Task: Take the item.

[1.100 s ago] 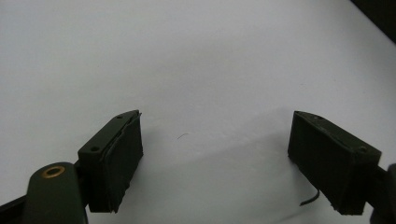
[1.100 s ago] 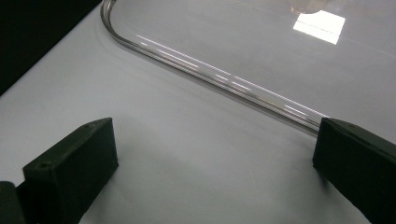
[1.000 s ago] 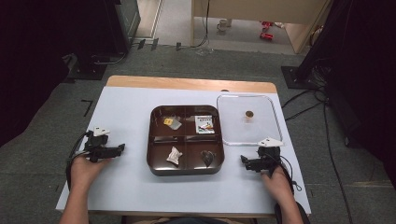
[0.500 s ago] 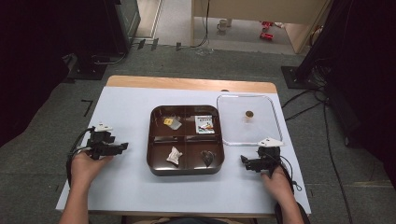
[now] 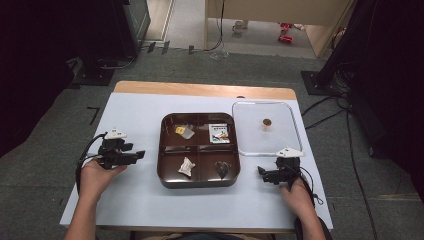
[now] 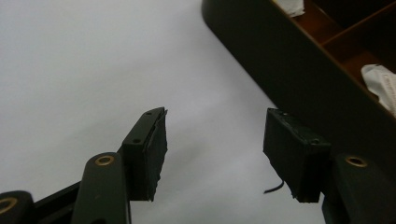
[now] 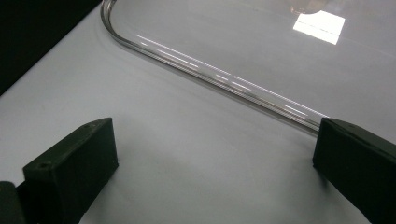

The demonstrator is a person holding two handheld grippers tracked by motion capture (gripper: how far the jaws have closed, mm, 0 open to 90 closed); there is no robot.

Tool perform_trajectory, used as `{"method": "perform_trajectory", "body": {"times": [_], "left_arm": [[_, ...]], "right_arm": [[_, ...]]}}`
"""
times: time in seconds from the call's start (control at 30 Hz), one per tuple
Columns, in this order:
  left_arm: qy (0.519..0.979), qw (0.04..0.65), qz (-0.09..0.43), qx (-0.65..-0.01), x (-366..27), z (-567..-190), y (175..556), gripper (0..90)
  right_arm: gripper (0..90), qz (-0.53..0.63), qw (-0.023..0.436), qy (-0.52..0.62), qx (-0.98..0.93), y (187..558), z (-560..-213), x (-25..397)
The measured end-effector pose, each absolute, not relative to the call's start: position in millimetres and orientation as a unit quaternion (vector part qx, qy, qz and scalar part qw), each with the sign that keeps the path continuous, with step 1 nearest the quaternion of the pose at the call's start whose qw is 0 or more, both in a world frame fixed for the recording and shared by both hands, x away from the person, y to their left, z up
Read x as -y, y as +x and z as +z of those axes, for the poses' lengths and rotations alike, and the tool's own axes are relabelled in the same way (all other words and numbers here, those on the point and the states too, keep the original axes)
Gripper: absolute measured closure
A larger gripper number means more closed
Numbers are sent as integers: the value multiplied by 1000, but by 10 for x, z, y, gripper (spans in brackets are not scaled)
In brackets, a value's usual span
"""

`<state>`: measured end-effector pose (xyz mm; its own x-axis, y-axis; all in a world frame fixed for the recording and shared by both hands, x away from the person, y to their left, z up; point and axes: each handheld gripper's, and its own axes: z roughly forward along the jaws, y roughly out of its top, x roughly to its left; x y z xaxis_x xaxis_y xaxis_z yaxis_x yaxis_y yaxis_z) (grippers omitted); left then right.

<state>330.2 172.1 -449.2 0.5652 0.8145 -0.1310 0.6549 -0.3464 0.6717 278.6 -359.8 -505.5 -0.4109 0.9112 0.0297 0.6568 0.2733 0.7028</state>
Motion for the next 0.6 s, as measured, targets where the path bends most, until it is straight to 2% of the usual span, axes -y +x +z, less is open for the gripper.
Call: {"method": "perform_trajectory", "body": {"times": [0.27, 0.6], "left_arm": [[816, 368, 118, -429, -1566, -4375, 3290, 379], [821, 386, 112, -405, -1453, -4261, 3264, 418]], "right_arm": [[0, 327, 194, 507, -774, 2788, -5055, 3598], [0, 326, 195, 506, -774, 2789, -5055, 3600]]}}
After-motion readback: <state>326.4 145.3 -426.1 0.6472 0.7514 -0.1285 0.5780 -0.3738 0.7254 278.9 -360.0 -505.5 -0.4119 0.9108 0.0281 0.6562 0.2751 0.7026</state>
